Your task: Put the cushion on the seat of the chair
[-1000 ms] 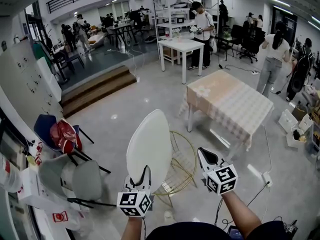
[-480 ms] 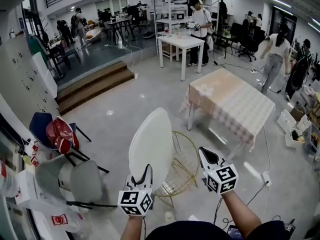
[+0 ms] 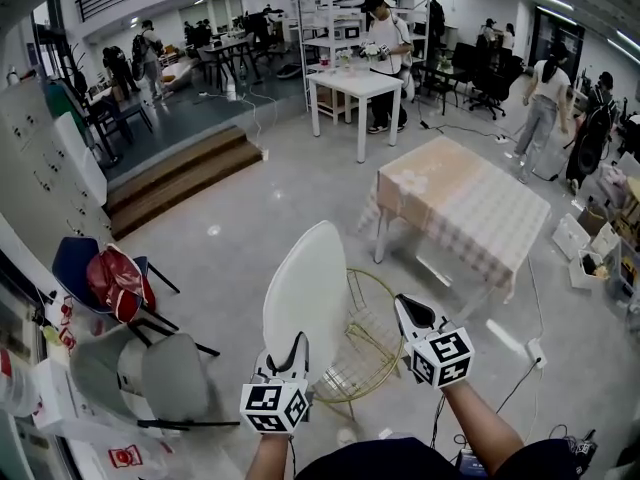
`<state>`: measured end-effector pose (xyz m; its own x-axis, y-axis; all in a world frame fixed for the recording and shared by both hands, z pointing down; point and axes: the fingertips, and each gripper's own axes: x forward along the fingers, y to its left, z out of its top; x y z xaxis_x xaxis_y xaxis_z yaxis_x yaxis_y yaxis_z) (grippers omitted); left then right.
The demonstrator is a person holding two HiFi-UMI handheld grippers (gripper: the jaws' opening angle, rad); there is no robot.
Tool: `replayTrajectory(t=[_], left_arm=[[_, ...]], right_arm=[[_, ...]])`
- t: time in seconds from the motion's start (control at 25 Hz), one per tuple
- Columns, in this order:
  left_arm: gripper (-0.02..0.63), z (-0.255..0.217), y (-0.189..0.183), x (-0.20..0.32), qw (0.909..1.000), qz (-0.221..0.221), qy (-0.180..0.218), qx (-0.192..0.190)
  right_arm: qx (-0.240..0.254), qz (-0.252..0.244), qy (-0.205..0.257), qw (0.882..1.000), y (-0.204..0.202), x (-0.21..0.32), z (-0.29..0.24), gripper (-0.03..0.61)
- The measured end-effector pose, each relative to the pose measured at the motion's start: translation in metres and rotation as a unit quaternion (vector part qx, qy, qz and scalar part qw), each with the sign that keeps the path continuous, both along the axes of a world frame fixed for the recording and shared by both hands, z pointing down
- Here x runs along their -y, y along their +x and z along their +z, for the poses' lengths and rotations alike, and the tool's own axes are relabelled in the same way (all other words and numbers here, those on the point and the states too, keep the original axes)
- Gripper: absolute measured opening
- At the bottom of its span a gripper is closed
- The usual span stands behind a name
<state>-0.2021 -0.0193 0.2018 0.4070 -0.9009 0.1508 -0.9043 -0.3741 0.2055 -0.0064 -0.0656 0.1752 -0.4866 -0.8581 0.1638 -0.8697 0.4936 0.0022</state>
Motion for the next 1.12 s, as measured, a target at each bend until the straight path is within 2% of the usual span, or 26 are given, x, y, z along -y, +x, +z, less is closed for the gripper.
replayTrajectory(t=[0.44, 0.92, 1.12], left_arm=[[0.063, 0.019, 0.007, 0.022, 0.9997, 0.013, -0.018, -0.002], [0.063, 0.043, 0.021, 0.049, 0.9985, 0.010, -0.052, 0.014], [0.063, 0.066, 0.032, 0.059, 0.9964, 0.022, -0.075, 0.035]], right_arm=[[-0.004, 0.025, -0.017, 1.000, 0.018, 0.012, 0.017, 0.018], [-0.005, 0.019, -0.041, 0.999, 0.032, 0.043, 0.035, 0.018], [-0.004, 0.020, -0.064, 0.998, 0.039, 0.052, 0.057, 0.018]])
